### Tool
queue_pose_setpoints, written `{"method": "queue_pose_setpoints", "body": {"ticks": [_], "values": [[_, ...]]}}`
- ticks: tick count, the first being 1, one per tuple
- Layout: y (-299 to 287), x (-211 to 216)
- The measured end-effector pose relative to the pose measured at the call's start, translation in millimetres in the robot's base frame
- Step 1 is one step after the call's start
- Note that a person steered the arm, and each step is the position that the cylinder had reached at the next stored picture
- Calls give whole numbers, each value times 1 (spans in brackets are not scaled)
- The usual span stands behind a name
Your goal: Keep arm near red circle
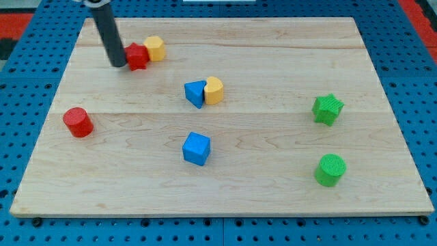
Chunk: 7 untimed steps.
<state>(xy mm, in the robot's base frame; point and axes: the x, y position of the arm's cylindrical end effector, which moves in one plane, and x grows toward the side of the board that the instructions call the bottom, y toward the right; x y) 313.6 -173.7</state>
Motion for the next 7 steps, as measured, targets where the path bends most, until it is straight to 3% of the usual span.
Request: {"method": "queue_pose_setpoints", "body": {"ticks": [1, 3, 4, 7], "values": [[34, -38], [48, -87], [108, -88], [225, 0]]}}
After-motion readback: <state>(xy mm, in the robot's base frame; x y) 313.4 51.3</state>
